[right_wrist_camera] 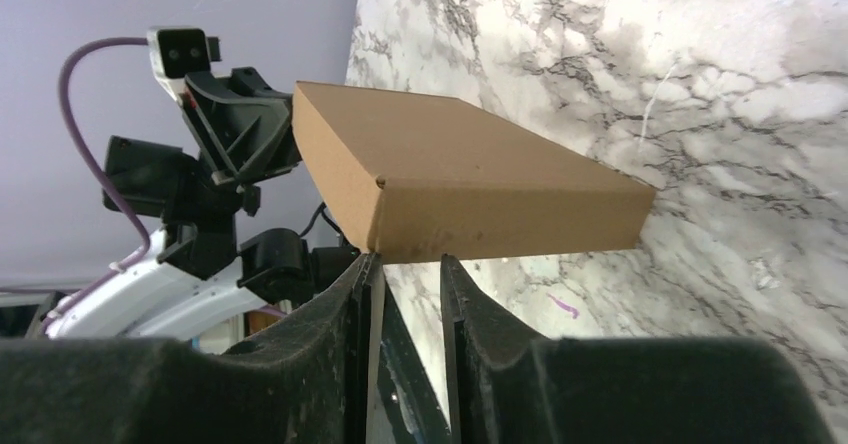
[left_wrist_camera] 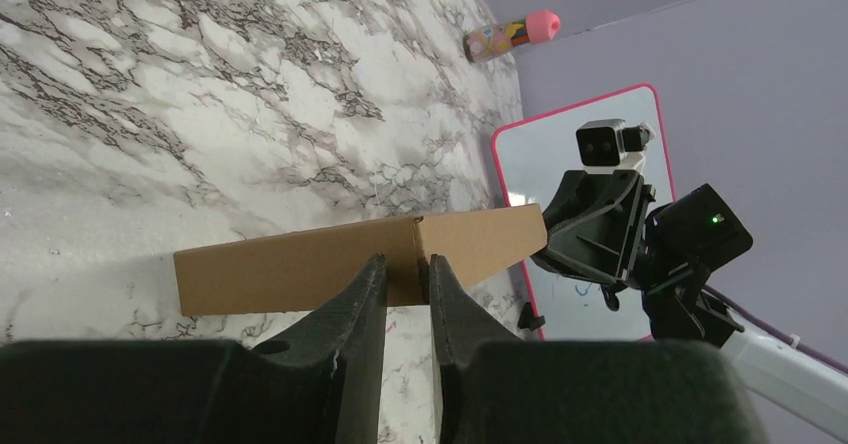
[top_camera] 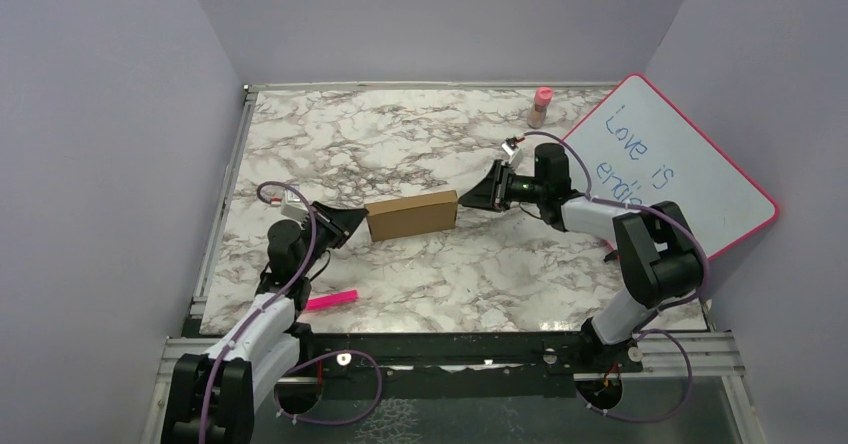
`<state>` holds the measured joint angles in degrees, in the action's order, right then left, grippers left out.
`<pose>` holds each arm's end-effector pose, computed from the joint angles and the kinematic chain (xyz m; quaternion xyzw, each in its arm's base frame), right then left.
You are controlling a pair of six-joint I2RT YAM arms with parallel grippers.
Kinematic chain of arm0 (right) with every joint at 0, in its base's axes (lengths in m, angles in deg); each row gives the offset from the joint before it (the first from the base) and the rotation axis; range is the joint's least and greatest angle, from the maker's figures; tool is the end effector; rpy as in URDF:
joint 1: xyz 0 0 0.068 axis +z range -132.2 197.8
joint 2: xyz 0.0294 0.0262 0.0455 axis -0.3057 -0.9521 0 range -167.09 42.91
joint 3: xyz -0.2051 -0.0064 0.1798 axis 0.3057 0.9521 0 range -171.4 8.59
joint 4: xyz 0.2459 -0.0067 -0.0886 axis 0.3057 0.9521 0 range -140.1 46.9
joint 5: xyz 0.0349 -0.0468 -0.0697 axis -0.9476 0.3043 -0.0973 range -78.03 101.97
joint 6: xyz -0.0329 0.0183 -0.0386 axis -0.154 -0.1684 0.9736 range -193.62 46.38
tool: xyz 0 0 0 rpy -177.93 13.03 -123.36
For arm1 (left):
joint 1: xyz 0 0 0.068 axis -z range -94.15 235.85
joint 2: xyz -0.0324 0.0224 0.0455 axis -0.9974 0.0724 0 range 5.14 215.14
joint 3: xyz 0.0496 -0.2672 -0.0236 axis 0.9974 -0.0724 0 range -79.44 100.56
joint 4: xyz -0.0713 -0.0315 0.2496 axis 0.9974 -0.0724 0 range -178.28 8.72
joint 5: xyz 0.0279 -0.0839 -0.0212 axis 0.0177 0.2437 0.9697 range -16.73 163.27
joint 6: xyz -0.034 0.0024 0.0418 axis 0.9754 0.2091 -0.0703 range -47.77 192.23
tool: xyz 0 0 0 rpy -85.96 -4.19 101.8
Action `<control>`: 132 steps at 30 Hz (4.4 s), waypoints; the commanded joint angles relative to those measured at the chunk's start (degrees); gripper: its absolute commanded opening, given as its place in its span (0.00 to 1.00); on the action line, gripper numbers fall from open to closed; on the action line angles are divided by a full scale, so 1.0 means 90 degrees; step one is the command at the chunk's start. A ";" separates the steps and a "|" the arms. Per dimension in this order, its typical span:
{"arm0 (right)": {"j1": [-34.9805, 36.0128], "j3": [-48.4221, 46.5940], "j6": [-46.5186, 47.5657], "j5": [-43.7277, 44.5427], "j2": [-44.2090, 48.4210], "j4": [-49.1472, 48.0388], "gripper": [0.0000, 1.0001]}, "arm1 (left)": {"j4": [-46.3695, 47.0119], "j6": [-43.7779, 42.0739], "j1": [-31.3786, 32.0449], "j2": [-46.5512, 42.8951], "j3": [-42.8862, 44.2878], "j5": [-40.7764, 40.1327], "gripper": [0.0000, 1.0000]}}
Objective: Fold the paper box
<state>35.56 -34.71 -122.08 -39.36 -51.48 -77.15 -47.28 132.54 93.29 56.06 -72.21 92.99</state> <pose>0.3046 0.1268 0.1846 -0.0272 0.7916 0.5723 0.2125 0.1752 -0.0350 0.1745 -0.2363 0.7235 -0.4628 0.4545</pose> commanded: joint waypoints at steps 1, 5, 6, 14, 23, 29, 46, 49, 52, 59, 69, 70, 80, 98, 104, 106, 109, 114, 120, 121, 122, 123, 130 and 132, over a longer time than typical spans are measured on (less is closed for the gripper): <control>-0.0100 -0.0172 0.0129 -0.0006 0.0140 0.0316 0.38 | -0.1516 -0.0556 -0.0045 0.0243 0.0073 0.0106 0.17; -0.0099 -0.0307 0.0247 -0.0024 0.0297 0.0380 0.46 | -0.1620 -0.0736 -0.0041 0.0243 0.0394 0.0152 0.29; -0.0098 -0.0327 0.0278 -0.0028 0.0322 0.0405 0.47 | -0.1678 -0.0778 -0.0048 0.0239 0.0499 0.0152 0.34; -0.0116 -0.0276 0.0802 0.0098 0.0652 0.0753 0.57 | -0.3008 -0.1946 -0.0053 0.0031 0.1702 -0.0149 0.56; -0.0126 -0.0180 0.1820 0.0796 0.1485 0.1676 0.78 | -0.4392 -0.4172 -0.0050 0.0194 0.3192 -0.0029 0.69; -0.0122 0.0010 0.2569 0.1388 0.2398 0.2095 0.94 | -0.4934 -0.5569 0.0048 0.0757 0.3949 0.0982 0.75; -0.0127 0.0843 0.3065 0.2211 0.3889 0.1926 1.00 | -0.5970 -0.9425 0.2256 0.2464 0.5493 0.0619 0.77; -0.0119 0.0861 0.3117 0.2287 0.3983 0.1962 1.00 | -0.6029 -0.9942 0.2497 0.2631 0.5613 0.0636 0.77; -0.0127 0.0876 0.3129 0.2270 0.3985 0.1934 1.00 | -0.6063 -1.0226 0.2663 0.2842 0.5678 0.0541 0.76; -0.0127 0.0888 0.3149 0.2229 0.3984 0.1922 1.00 | -0.6074 -1.0286 0.2849 0.3462 0.5782 0.0000 0.58; -0.0123 0.0916 0.3150 0.2216 0.4188 0.1912 1.00 | -0.6016 -1.0535 0.3152 0.3416 0.6063 -0.0257 0.14; -0.0127 0.0916 0.3142 0.2200 0.4211 0.1906 1.00 | -0.5956 -1.0602 0.3191 0.3377 0.6042 -0.0362 0.12; -0.0124 0.1020 0.3052 0.2179 0.4578 0.1912 1.00 | -0.3074 -1.1773 0.3819 0.3433 0.4904 -0.2675 0.09; -0.0125 0.1211 0.3135 0.2491 0.5457 0.2490 1.00 | -0.1186 -1.2072 0.4497 0.5250 0.4317 -0.3911 0.34; -0.0120 0.1201 0.3152 0.2698 0.5699 0.2688 1.00 | -0.1408 -1.2049 0.4769 0.5017 0.4131 -0.3780 0.51; -0.0123 0.1174 0.3180 0.2840 0.5794 0.2800 1.00 | -0.1662 -1.1846 0.4803 0.4817 0.4117 -0.3408 0.56; -0.0126 0.1100 0.3267 0.3054 0.5884 0.2987 1.00 | -0.2406 -1.1405 0.4805 0.4682 0.4399 -0.2716 0.61; -0.0124 0.0999 0.3342 0.3369 0.5945 0.3354 1.00 | -0.2965 -1.0767 0.4804 0.4502 0.4621 -0.1975 0.69; -0.0127 0.0828 0.3467 0.4063 0.6069 0.3809 1.00 | -0.2998 -0.9576 0.4622 0.4143 0.4902 -0.1766 0.81; -0.0123 0.0806 0.3471 0.4213 0.6105 0.3887 1.00 | -0.2929 -0.9363 0.4517 0.4061 0.4935 -0.1758 0.89; -0.0127 0.0781 0.3471 0.4339 0.6158 0.3952 1.00 | -0.2879 -0.9173 0.4353 0.3977 0.4965 -0.1732 0.98; -0.0120 0.0757 0.3479 0.4460 0.6199 0.4016 1.00 | -0.2829 -0.8979 0.4211 0.3899 0.5011 -0.1697 0.99; -0.0127 0.0507 0.3520 0.5292 0.6477 0.4556 1.00 | -0.2880 -0.7347 0.2856 0.3574 0.5473 -0.1464 0.99; -0.0125 0.0414 0.3524 0.5555 0.6559 0.4713 1.00 | -0.3047 -0.6894 0.2473 0.3485 0.5631 -0.1375 0.99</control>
<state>34.60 -28.14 -91.42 3.35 5.83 -39.20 -73.62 58.38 121.16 90.06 -24.74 77.52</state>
